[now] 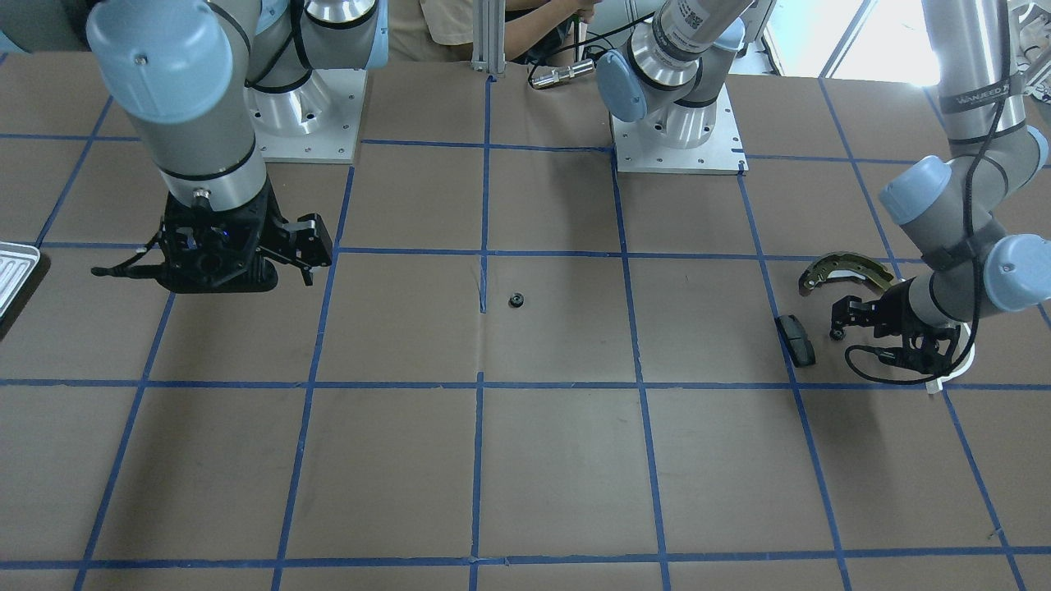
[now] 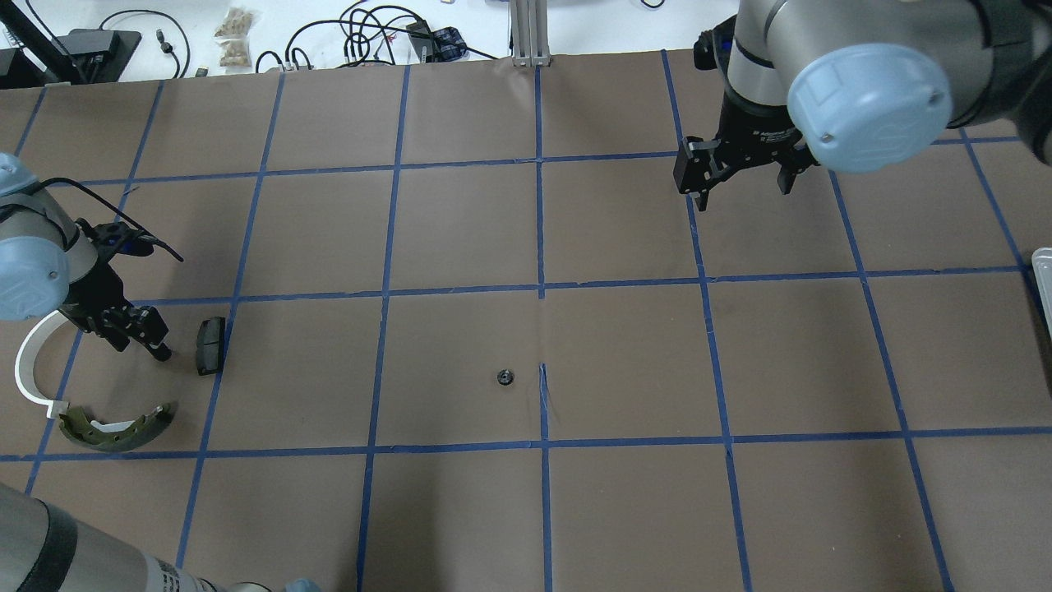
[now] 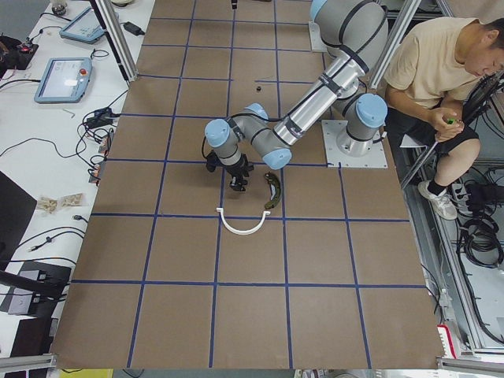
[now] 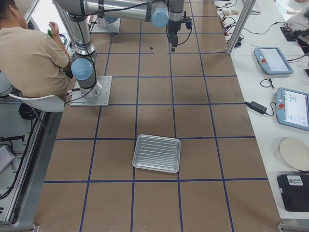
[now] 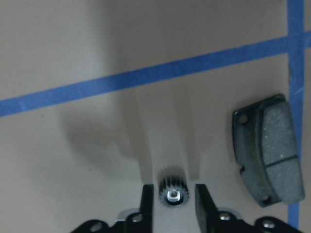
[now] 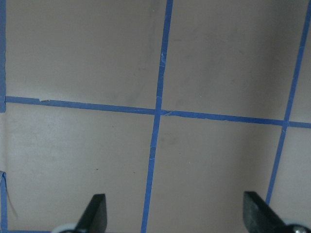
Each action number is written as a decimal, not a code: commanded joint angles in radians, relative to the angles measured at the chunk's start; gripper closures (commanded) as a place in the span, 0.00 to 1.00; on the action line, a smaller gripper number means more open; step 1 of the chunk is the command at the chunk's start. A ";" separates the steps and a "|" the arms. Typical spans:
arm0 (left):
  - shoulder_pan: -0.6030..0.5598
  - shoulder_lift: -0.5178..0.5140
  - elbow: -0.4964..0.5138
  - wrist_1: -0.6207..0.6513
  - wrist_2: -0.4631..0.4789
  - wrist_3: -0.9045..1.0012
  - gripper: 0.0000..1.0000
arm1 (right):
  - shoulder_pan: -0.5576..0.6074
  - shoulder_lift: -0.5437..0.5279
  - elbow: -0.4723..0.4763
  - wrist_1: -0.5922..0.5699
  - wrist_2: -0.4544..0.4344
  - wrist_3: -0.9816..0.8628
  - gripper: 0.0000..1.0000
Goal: Place bearing gear from tray to pile
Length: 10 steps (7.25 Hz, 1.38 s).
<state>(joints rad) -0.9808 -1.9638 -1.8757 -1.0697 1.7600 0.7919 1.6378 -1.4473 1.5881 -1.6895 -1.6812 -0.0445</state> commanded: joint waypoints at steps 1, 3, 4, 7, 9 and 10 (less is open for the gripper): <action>-0.069 0.012 0.020 0.001 -0.010 -0.058 0.00 | 0.019 -0.045 0.007 0.048 0.076 0.068 0.00; -0.294 0.054 0.064 -0.050 -0.013 -0.281 0.00 | 0.013 -0.100 0.052 0.030 0.127 0.069 0.00; -0.377 0.069 0.072 -0.055 -0.052 -0.384 0.00 | 0.010 -0.105 0.053 0.012 0.141 0.031 0.00; -0.636 0.109 0.066 -0.053 -0.162 -0.631 0.00 | -0.003 -0.105 0.098 0.007 0.144 0.028 0.00; -0.830 0.080 0.061 -0.024 -0.166 -0.811 0.00 | 0.000 -0.172 0.101 -0.004 0.126 0.025 0.00; -0.870 0.074 0.052 -0.022 -0.207 -0.862 0.00 | -0.004 -0.176 0.101 0.010 0.088 0.019 0.00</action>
<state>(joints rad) -1.7754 -1.8785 -1.8145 -1.1012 1.5858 0.0129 1.6374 -1.6041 1.6884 -1.6867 -1.5580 -0.0207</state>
